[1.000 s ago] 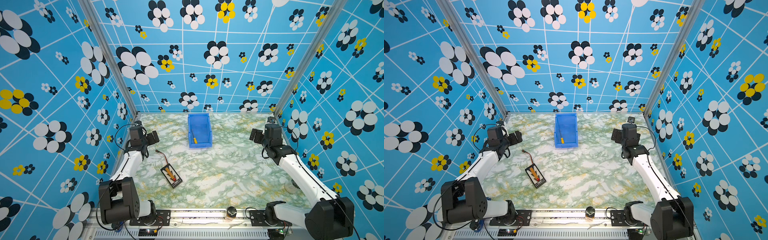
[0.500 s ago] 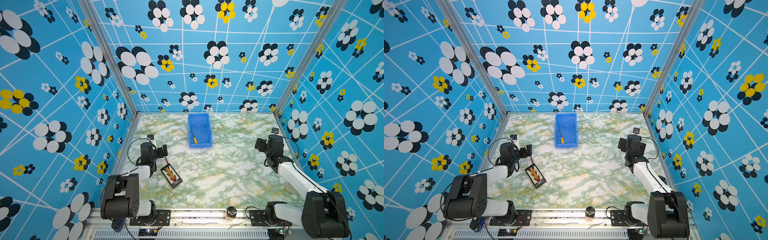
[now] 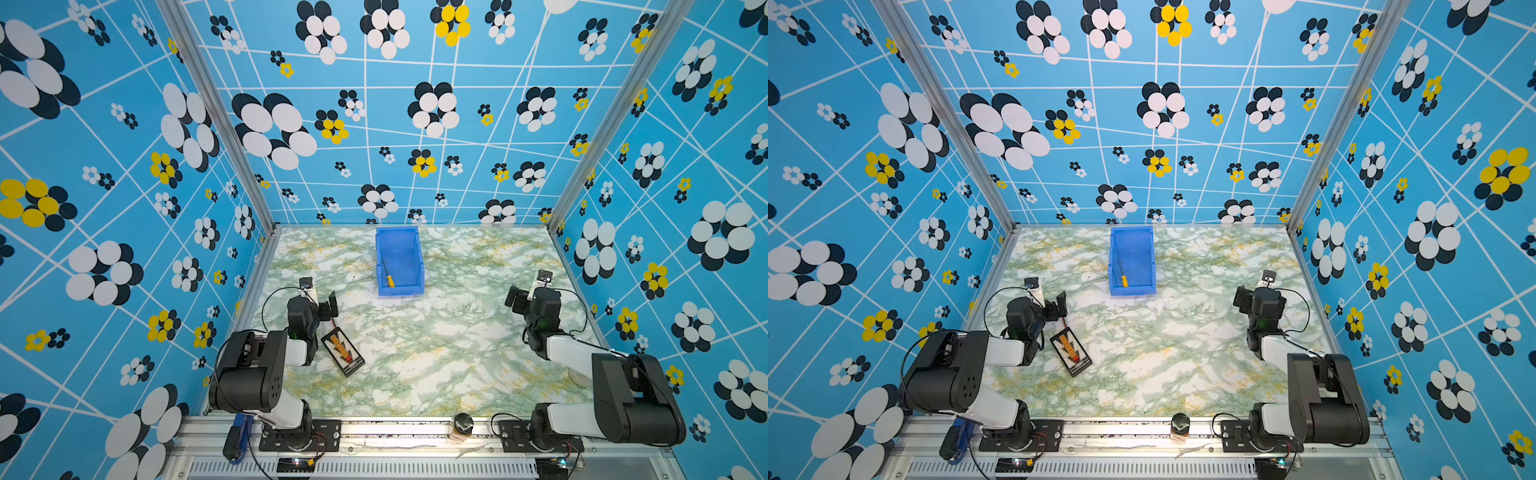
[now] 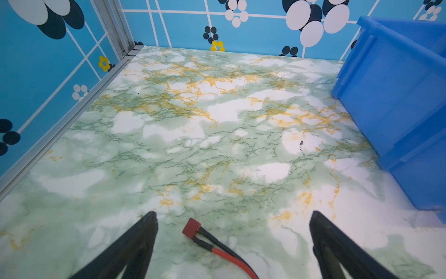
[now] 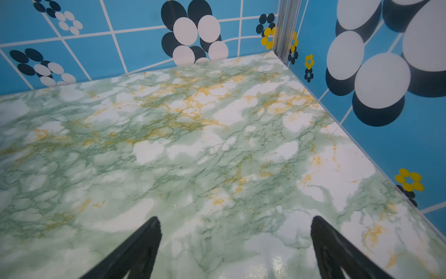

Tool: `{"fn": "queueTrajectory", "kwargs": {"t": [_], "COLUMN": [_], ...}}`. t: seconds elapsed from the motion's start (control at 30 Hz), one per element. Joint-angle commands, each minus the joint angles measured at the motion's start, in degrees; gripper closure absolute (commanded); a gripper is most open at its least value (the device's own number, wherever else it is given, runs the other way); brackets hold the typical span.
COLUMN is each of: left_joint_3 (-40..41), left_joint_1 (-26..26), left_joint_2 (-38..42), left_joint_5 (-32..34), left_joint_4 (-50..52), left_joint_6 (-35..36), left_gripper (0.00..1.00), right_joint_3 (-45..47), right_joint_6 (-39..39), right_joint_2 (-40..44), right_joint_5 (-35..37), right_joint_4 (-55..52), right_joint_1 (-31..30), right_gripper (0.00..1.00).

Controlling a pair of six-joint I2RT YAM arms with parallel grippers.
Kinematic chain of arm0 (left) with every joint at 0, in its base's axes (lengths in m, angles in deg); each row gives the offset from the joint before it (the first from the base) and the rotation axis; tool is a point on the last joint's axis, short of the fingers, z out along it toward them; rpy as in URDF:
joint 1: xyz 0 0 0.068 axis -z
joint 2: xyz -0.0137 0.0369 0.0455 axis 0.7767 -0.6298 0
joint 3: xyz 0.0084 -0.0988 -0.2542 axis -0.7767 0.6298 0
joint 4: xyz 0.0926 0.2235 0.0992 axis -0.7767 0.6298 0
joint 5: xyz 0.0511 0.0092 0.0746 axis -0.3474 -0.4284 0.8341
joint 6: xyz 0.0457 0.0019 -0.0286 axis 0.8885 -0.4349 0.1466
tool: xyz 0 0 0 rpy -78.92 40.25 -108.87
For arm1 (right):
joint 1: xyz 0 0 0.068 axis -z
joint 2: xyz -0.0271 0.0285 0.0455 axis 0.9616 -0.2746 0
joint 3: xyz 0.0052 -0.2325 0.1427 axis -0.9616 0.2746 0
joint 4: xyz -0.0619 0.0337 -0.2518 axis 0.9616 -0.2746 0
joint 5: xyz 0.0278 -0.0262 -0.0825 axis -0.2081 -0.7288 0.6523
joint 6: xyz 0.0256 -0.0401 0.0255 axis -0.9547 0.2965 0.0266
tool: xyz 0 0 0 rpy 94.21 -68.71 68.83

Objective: Put the screwdriver in the bin
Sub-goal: Reset both arms

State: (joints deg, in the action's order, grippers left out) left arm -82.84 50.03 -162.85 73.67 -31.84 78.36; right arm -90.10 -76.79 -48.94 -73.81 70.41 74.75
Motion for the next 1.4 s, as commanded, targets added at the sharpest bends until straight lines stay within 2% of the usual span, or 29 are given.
{"fn": "queueTrajectory", "kwargs": {"t": [0.0, 0.07, 0.13, 0.17, 0.23, 0.33, 1.37], "left_joint_3": [0.4, 0.4, 0.4, 0.4, 0.3, -0.8, 0.3], "left_joint_1": [0.3, 0.3, 0.3, 0.3, 0.3, 0.3, 0.4], "left_joint_2": [-0.6, -0.3, -0.5, -0.4, -0.5, -0.3, -0.4], "left_joint_5": [2.3, 2.5, 2.5, 2.5, 2.4, 2.1, 1.4], "left_joint_4": [-5.5, -5.1, -5.5, -5.3, -5.1, -3.0, -5.2], "left_joint_6": [0.6, 0.5, 0.5, 0.5, 0.6, 0.6, 0.9], "left_gripper": [0.01, 0.01, 0.01, 0.01, 0.01, 0.01, 0.01], "right_joint_3": [2.6, 2.5, -0.3, 0.0, 0.8, 0.4, 0.1], "right_joint_6": [1.2, 2.1, 3.4, 3.5, 3.4, 3.5, 3.7], "right_joint_2": [-5.7, -7.5, -5.8, -6.3, -7.1, -6.5, -6.5], "right_joint_5": [-4.9, -7.4, -9.0, -9.1, -9.1, -9.3, -9.5], "right_joint_4": [13.8, 16.6, 8.2, 9.7, 12.7, 10.7, 10.3], "right_joint_1": [0.3, 0.3, 0.1, 0.1, 0.1, 0.1, 0.1], "right_gripper": [0.01, 0.01, 0.01, 0.01, 0.01, 0.01, 0.01]}}
